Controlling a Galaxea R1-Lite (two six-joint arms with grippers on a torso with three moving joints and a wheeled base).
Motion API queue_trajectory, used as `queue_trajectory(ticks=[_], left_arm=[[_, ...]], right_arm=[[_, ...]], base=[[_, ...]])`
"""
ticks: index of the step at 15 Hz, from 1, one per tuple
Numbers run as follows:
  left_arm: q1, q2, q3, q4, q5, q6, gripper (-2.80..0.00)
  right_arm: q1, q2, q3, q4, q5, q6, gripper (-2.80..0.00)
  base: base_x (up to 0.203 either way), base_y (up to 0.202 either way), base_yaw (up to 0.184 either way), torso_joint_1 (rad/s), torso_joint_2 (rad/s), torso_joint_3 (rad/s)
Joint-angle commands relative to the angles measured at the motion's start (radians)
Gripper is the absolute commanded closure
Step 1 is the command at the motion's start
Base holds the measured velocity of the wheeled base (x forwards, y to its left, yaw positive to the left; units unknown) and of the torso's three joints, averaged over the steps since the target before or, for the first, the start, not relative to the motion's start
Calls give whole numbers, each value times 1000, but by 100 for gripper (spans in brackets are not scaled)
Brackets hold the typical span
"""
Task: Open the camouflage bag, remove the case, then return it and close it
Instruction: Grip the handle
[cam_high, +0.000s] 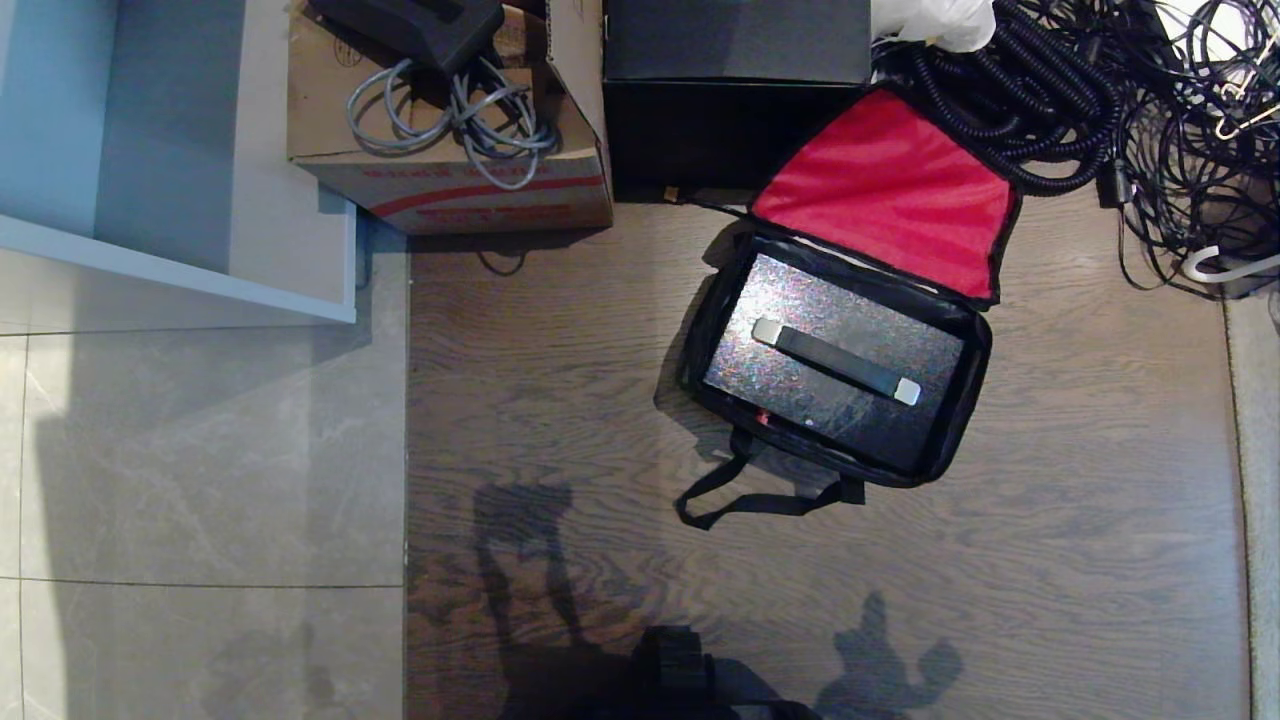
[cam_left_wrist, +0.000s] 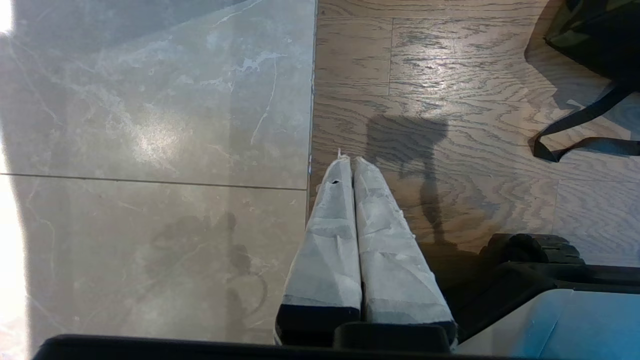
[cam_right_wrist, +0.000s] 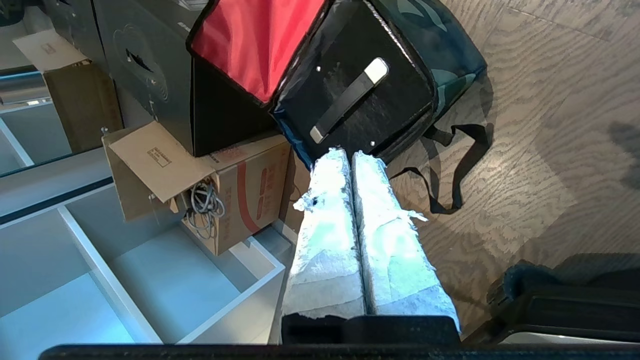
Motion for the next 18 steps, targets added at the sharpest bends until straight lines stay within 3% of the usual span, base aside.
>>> queue_trajectory(ticks=[1,18], left_arm=[[0,0,0,0,0,0,0],[0,0,0,0,0,0,0]], right_arm=[[1,1,40,-1,1,7,0],[1,1,40,-1,-1,7,0]], base=[[0,0,0,0,0,0],[0,0,0,0,0,0]])
